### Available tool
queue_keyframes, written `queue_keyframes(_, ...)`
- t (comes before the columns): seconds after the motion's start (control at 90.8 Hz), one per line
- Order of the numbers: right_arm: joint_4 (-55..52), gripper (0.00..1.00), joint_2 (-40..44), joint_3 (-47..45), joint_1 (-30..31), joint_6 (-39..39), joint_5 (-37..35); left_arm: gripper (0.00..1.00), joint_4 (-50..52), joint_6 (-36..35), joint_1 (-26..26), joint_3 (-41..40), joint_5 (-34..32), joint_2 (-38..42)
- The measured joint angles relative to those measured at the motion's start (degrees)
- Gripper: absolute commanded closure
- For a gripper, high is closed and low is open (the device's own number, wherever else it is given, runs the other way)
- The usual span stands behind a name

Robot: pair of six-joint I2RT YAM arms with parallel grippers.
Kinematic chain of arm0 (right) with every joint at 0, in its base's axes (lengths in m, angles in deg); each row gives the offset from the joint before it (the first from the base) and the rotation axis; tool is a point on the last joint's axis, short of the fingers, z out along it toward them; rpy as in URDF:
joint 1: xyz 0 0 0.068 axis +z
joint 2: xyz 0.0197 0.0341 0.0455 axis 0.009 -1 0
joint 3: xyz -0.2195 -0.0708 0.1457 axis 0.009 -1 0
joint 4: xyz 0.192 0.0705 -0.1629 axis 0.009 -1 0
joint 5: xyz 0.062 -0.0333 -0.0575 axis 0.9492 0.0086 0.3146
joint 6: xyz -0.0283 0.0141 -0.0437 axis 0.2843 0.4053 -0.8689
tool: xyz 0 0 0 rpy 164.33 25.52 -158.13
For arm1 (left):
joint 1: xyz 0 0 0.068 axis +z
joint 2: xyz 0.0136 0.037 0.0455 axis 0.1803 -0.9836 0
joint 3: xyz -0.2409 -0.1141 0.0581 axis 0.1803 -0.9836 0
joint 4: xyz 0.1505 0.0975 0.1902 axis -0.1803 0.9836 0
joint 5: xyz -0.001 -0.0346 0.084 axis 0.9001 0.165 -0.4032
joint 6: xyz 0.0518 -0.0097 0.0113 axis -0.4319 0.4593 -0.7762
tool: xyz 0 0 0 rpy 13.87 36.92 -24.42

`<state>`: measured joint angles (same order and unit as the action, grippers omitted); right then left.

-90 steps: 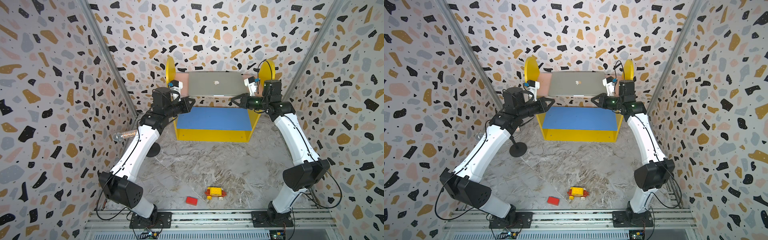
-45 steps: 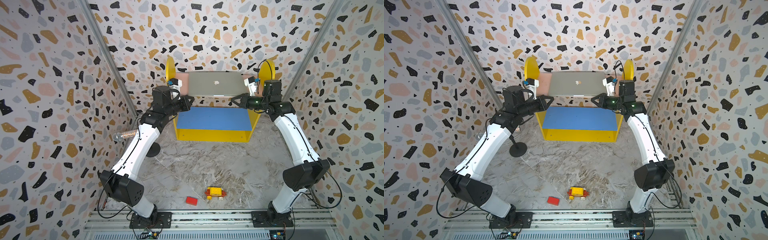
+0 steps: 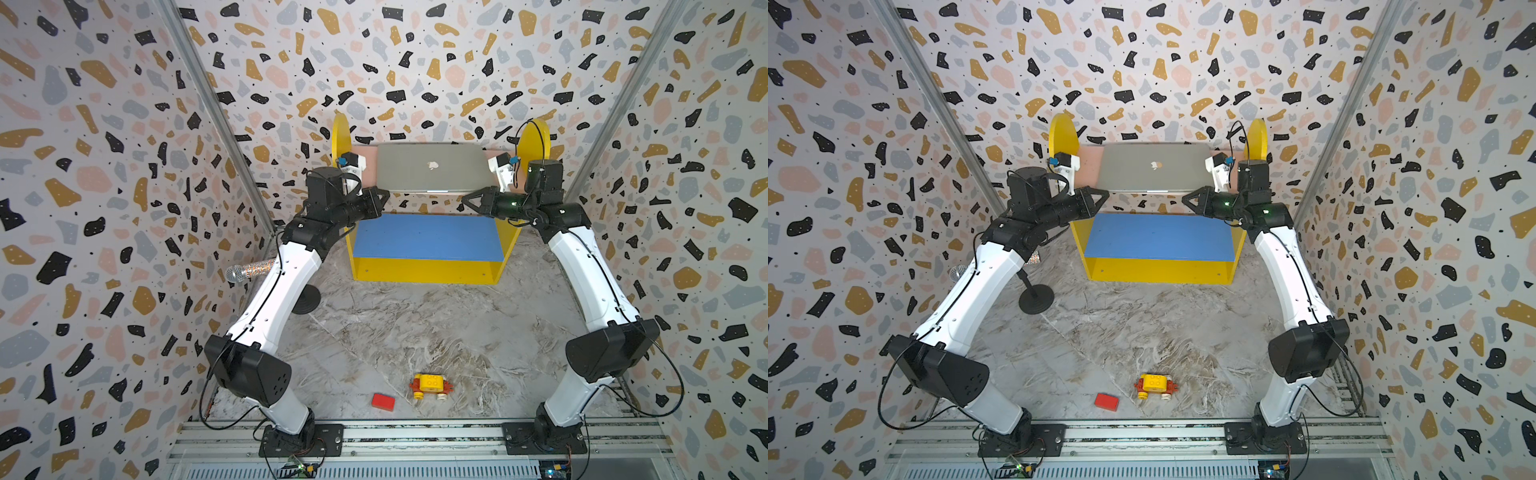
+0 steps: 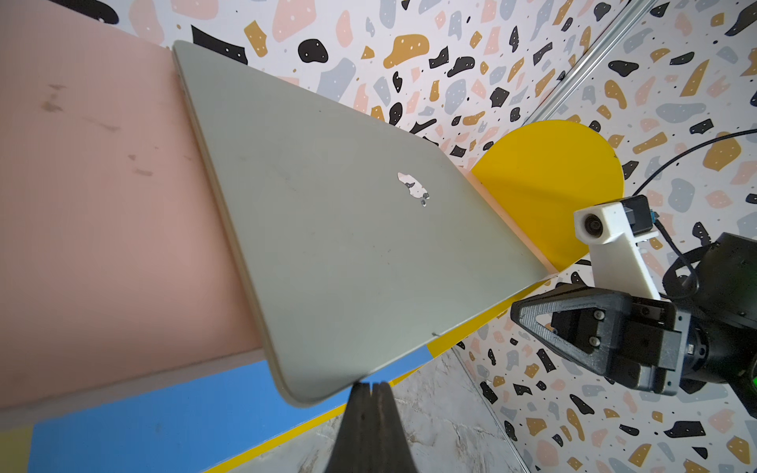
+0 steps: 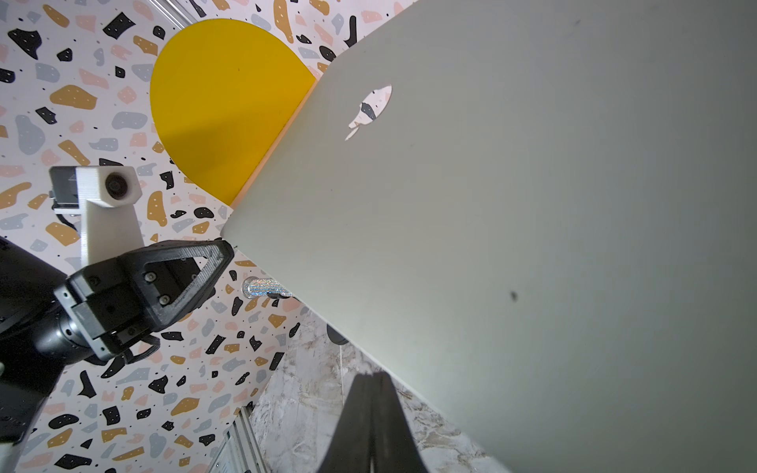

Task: Close the laptop lid and set it aside
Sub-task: Place the laptop on the shelf.

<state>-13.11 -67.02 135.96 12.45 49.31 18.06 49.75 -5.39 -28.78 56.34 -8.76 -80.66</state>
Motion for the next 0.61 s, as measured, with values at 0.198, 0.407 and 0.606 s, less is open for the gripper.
queue_keyframes(0.198,0.0,0.92,0.0,0.0,0.0,0.0,0.0,1.00,1.2,-0.9,0.0,1.8,-0.2,-1.0)
queue_keyframes(0.407,0.0,0.92,0.0,0.0,0.0,0.0,0.0,1.00,2.6,-1.9,-0.1,3.5,-0.2,-2.1)
queue_keyframes(0.606,0.0,0.92,0.0,0.0,0.0,0.0,0.0,1.00,3.3,-2.7,-0.1,4.3,-0.3,-2.8)
